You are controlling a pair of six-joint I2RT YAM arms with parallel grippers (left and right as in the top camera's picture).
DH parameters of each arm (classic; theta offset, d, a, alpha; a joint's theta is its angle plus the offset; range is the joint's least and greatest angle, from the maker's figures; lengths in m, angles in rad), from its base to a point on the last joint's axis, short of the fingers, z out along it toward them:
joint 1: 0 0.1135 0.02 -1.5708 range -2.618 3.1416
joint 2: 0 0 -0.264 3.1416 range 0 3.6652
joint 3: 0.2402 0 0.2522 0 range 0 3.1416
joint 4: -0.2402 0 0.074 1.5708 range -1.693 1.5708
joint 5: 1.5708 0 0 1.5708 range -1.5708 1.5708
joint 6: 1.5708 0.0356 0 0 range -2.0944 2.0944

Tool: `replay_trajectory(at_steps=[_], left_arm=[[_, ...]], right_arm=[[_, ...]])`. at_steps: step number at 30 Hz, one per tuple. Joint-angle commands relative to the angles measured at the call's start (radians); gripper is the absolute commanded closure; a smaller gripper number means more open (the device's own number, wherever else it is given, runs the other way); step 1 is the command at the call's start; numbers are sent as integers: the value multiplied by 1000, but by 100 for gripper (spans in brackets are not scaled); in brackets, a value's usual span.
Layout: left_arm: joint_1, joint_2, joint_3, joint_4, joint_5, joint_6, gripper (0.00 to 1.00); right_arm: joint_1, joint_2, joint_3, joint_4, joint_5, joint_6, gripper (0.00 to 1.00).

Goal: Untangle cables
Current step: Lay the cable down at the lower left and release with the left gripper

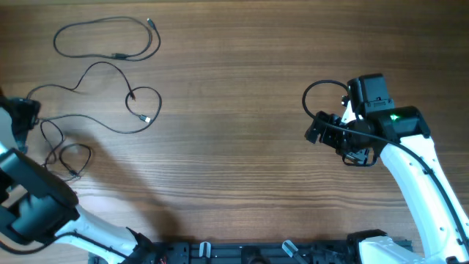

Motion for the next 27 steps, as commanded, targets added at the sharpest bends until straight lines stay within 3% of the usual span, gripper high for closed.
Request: replay_trajectory(at_steps=[1,5,8,10,15,20,23,27], left_arm=[[-6,26,-8,16,49,120,6],[-3,21,4,17,317,282,0],[-5,-60,111,-13,466,286,0],[-11,-124,111,-88,460,312,0],[-50,-93,13,-183,368,314,1],[-76,-90,-241,-55,301,309,41],[-77,-90,-301,-29,313,303,43],[-76,-139,-142,-97,566,302,42]], right_arm=[[-1,-3,11,6,-13,-9,4],[-1,-1,11,10,-17,-11,4],[-1,29,11,7,-43,-40,4],[-1,52,11,15,-43,-40,4],[-1,90,11,23,-71,-57,4],[-1,97,11,21,-133,-107,4],[-1,97,11,21,-136,-106,4],[-1,97,11,19,-136,-106,3]])
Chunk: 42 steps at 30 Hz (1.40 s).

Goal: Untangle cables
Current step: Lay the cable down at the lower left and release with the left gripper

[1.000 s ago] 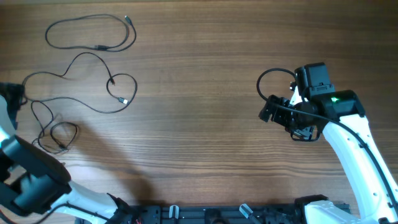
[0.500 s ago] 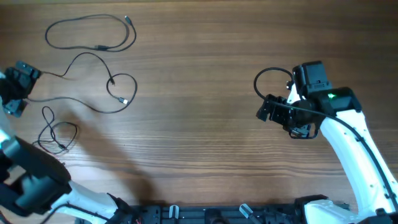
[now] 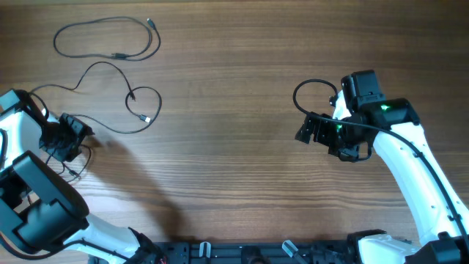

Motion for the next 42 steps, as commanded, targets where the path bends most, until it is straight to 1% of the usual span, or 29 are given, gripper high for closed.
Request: replay_trajectory(at_steps=[1,2,3,4,5,6,7,9,10,12,14,16,17,18,20,21,23,24,26,27,29,30,32,33,35,38,40,42], left_arm=[[-1,-63,196,-38,265,-2,42],[-1,-95,280,-39,352,-2,39],[-1,-119,336,-38,369,-2,36],[-1,-140,365,-36,334,-2,35],[-1,-166,376,-37,207,-2,34],[-1,-172,376,-60,55,-2,32],[-1,-167,366,-95,-107,-2,33],[3,-145,312,-119,-273,-2,36],[11,-130,250,-110,-300,-36,35],[24,-103,138,-75,-304,-161,36],[23,-80,55,-30,-304,-151,39],[23,-77,5,3,-274,-151,51],[23,-77,-8,13,-238,-151,55],[23,-77,-16,20,-188,-151,64],[9,-77,-32,11,-58,-152,92],[-2,-77,-41,0,-52,-158,96],[-30,-77,-90,6,-84,-170,96],[-46,-77,-157,40,-175,-224,96],[-47,-77,-231,86,-239,-258,96],[-41,-77,-293,144,-304,-258,96],[-39,-77,-322,177,-399,-290,96],[-37,-79,-317,180,-428,-341,96],[-22,-79,-263,188,-427,-364,96],[-19,-79,-216,182,-427,-349,96],[-20,-79,-116,165,-427,-273,96],[-18,-79,45,143,-399,-253,96],[-18,-79,108,173,-370,-254,96],[-3,-78,111,194,-371,-268,96]], right_arm=[[-1,8,11,-3,-21,-21,3],[-1,8,11,-4,-21,-20,3],[-1,8,11,-4,-21,-20,3],[-1,8,11,-3,-21,-20,3],[-1,8,11,-1,-21,-19,3],[-1,8,11,2,-21,-19,3],[-1,8,11,1,-21,-19,3],[-1,8,11,2,-21,-20,3],[-1,8,11,2,-32,-19,2],[-1,8,11,2,-62,-20,2],[-1,8,11,1,-61,-29,2],[-1,8,11,2,-61,-39,2],[-1,8,11,2,-62,-39,2],[-1,8,11,4,-62,-39,2],[-1,8,11,6,-62,-39,1],[-1,8,11,7,-62,-39,2],[-1,8,11,9,-66,-35,1],[-1,8,11,8,-74,-37,1],[-1,8,11,0,-77,-41,2],[-1,8,11,-6,-77,-47,1],[-1,8,11,-7,-77,-46,2],[-1,8,11,-8,-77,-47,2],[-1,8,11,-19,-76,-47,2],[-1,8,11,-21,-76,-47,1],[-1,8,11,-18,-76,-46,1],[-1,8,11,-13,-77,-43,1],[-1,8,11,-14,-76,-43,1],[-1,8,11,-13,-76,-44,1]])
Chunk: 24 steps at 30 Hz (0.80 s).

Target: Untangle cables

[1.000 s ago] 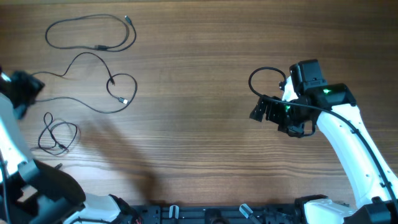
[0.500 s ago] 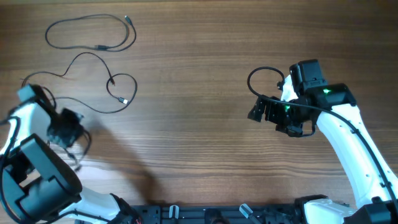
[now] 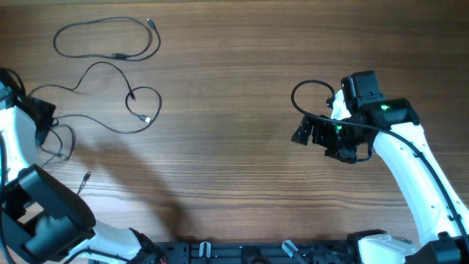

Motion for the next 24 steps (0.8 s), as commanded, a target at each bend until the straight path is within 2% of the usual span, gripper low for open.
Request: replay_trajectory(at_steps=[1,8,12,13,14,16,17,19,22,24], left_arm=[[31,2,25,18,15,-14,96],[127,55,24,-73,-10,-34,96],[126,116,24,-104,-126,-13,95],[126,123,24,-101,-137,-3,89],[126,125,24,-94,-140,1,74],[126,124,26,-72,-139,47,32],[124,123,31,-72,-140,53,24],[116,115,70,-85,-139,53,0],[77,90,245,-166,-129,53,0],[39,62,387,-224,-30,52,0]], right_arm=[[-1,8,11,2,-13,-18,1],[-1,8,11,14,-13,-18,0],[-1,8,11,9,-13,-18,0],[-1,8,11,8,-13,-18,0],[-1,8,11,5,-14,-18,0],[-1,8,11,0,-13,-18,0],[-1,8,11,0,-13,-18,0],[-1,8,11,0,-14,-18,0],[-1,8,11,2,-18,-10,0],[-1,8,11,3,-88,-22,0]])
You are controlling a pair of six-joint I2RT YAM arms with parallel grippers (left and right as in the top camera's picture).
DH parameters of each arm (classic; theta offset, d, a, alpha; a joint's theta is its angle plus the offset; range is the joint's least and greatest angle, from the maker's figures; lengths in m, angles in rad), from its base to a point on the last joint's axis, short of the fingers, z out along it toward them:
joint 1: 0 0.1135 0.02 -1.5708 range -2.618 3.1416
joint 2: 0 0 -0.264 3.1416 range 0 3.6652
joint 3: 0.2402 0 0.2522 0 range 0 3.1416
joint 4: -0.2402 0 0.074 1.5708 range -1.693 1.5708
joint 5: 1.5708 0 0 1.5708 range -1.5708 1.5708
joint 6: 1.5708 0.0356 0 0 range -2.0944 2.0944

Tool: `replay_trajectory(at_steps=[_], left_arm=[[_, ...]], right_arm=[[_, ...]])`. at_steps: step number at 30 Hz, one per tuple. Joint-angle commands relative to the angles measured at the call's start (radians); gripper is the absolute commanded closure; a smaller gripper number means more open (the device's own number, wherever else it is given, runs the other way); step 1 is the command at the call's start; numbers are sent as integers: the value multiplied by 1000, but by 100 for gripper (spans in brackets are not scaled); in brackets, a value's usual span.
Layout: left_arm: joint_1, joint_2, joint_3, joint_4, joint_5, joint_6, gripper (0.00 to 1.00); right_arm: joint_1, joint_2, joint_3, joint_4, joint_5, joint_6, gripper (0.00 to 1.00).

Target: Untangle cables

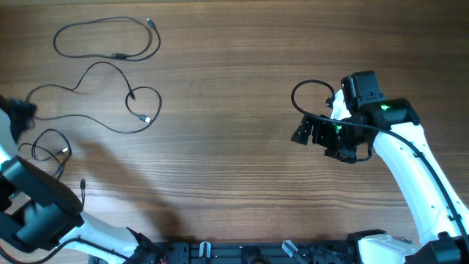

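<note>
Three thin black cables lie at the table's left in the overhead view. A closed oval cable rests at the top left. Below it a long winding cable ends in a small loop. A short cable coils by the left edge, its plug trailing free. My left gripper is at the left edge, partly cut off, and appears shut on the short cable's upper strand. My right gripper hovers open at the right, far from all cables, holding nothing.
The right arm's own black lead arcs above its wrist. The left arm's white link covers the lower left corner. The arms' bases line the front edge. Bare wooden tabletop lies between the two arms.
My left gripper has moved left, toward the table's edge. The short cable's coil sits lower and further left, and its plug has slid slightly. The right arm has not moved.
The short cable first lay as a tangled coil below my left gripper at the left edge. Then the gripper was down on that coil. Later it was raised with the cable strung out and one plug trailing. Now the coil lies looser, apart from the long cable.
</note>
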Motion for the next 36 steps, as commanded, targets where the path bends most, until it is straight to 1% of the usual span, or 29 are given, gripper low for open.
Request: replay_trajectory(at_steps=[1,2,3,4,5,6,7,8,10,11,12,14,16,18,19,20,21,23,25,28,30,32,33,36], left_arm=[[-69,-75,236,-72,211,11,0],[-95,-113,307,-101,414,11,0],[-113,-154,341,-108,589,-3,0],[-132,-200,344,-108,731,-34,0],[-161,-240,344,-140,855,-49,0],[-184,-263,344,-180,901,-48,0],[-239,-301,344,-294,911,-48,0],[-289,-321,344,-386,901,-48,0],[-372,-327,344,-511,904,-42,0],[-401,-329,344,-539,951,36,0],[-457,-339,344,-575,1025,196,0],[-533,-367,344,-636,1003,211,0],[-607,-426,344,-661,982,210,0],[-645,-520,344,-665,977,207,0],[-646,-584,344,-668,960,202,0],[-646,-690,343,-676,874,151,0],[-646,-745,341,-681,820,120,0],[-646,-889,337,-687,743,94,0],[-646,-1009,337,-716,710,94,0],[-646,-1159,336,-787,701,95,0],[-645,-1242,335,-787,700,98,0],[-645,-1294,335,-787,666,98,0],[-645,-1307,335,-787,664,98,0],[-645,-1309,335,-787,664,98,0]], right_arm=[[-1,8,11,6,-119,-37,0],[-2,5,16,7,-148,-47,0],[-2,-3,22,5,-149,-47,0],[-2,-24,31,-2,-148,-51,0],[-2,-57,38,-7,-148,-56,0],[-2,-84,41,-10,-148,-56,0],[-2,-166,42,-16,-147,-60,0],[-2,-213,42,-20,-139,-58,0],[-2,-341,42,-32,-126,-36,0],[-2,-396,42,-35,-125,-36,0],[-2,-477,41,-47,-125,-36,1],[-2,-579,41,-69,-108,-35,0],[-2,-661,41,-108,-32,0,0],[-2,-717,41,-172,70,79,0],[-2,-727,41,-194,93,109,0],[-2,-729,41,-199,105,123,0],[-2,-727,41,-199,105,126,0],[-2,-727,41,-180,150,131,0],[-2,-727,41,-166,154,166,0],[-2,-727,41,-166,153,162,0],[-2,-727,41,-164,153,158,0],[-2,-727,41,-165,156,128,0],[-2,-727,37,-165,157,109,0],[-2,-727,36,-174,160,109,0]])
